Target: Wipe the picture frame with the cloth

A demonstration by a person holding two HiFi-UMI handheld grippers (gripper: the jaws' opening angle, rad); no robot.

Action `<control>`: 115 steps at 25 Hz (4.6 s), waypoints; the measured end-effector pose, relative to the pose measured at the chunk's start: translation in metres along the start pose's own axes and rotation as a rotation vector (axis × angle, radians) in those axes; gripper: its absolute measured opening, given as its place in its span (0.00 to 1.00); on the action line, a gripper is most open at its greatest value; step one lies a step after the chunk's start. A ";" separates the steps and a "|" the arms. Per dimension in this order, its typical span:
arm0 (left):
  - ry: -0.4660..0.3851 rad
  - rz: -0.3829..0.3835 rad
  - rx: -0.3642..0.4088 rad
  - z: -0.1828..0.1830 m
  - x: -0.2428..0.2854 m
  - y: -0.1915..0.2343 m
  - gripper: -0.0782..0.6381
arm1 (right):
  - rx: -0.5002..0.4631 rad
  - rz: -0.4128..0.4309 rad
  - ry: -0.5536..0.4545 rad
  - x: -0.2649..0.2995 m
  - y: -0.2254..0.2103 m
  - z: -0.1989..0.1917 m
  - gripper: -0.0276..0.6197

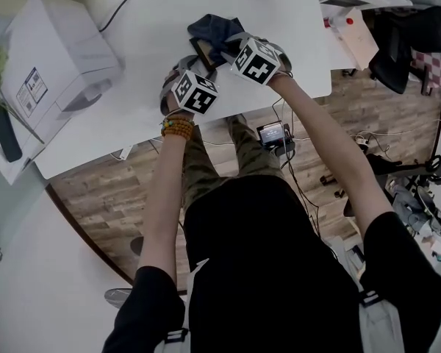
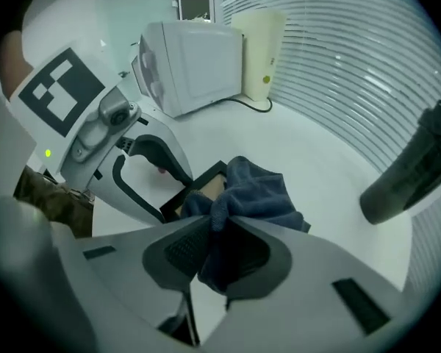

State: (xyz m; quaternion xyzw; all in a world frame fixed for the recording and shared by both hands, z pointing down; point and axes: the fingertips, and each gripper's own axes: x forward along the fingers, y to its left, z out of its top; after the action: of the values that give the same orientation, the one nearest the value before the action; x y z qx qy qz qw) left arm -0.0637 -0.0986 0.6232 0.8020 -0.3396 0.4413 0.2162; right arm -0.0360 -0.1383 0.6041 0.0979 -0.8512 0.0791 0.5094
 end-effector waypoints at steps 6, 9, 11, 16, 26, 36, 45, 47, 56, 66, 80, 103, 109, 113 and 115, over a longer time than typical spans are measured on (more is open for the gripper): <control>0.013 0.002 -0.004 0.000 0.001 0.000 0.46 | 0.054 0.131 -0.065 0.018 0.031 0.030 0.14; 0.024 0.005 -0.005 0.000 0.000 -0.001 0.46 | 0.193 0.328 -0.184 0.012 0.039 0.043 0.14; 0.029 0.002 0.000 0.001 0.000 -0.002 0.46 | 0.346 0.486 -0.389 -0.023 0.029 0.061 0.14; 0.027 -0.003 0.002 -0.001 0.001 0.001 0.46 | 0.749 0.401 -0.649 -0.075 -0.055 0.064 0.15; 0.023 -0.009 0.003 -0.001 0.000 0.000 0.45 | -0.652 0.151 0.031 -0.007 -0.017 0.000 0.53; 0.018 -0.034 0.016 0.001 0.001 -0.004 0.44 | -0.212 0.116 -0.046 -0.018 -0.051 0.001 0.21; -0.005 -0.023 0.041 0.000 0.000 0.000 0.45 | -0.068 -0.012 0.107 0.012 -0.069 0.008 0.19; 0.001 -0.018 0.040 -0.001 -0.001 0.001 0.45 | -0.088 0.017 0.089 0.019 -0.046 0.025 0.19; 0.036 -0.024 0.028 -0.002 0.000 -0.001 0.44 | 0.210 0.211 -0.200 -0.001 -0.015 0.057 0.19; 0.034 -0.016 0.026 -0.002 0.001 -0.001 0.44 | -0.021 -0.180 0.101 0.007 -0.053 -0.014 0.19; 0.059 -0.002 -0.002 0.000 -0.001 -0.002 0.45 | 0.350 0.226 -0.132 0.014 0.025 0.030 0.19; 0.026 0.005 -0.018 0.000 0.000 0.000 0.44 | 0.300 0.011 -0.029 0.014 0.032 0.012 0.18; 0.006 0.005 -0.020 0.003 -0.002 0.000 0.44 | 0.716 0.431 -0.400 -0.020 0.039 0.037 0.19; -0.061 0.061 0.004 -0.002 -0.010 0.001 0.45 | 0.729 0.383 -0.661 -0.089 0.014 0.031 0.19; -0.108 0.112 0.021 -0.005 -0.028 -0.003 0.45 | 0.690 0.290 -0.750 -0.125 0.002 0.019 0.20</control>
State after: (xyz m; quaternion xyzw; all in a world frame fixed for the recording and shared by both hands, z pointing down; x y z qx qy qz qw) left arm -0.0747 -0.0837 0.6016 0.8066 -0.3907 0.4122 0.1641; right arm 0.0050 -0.1302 0.4849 0.1625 -0.9044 0.3837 0.0918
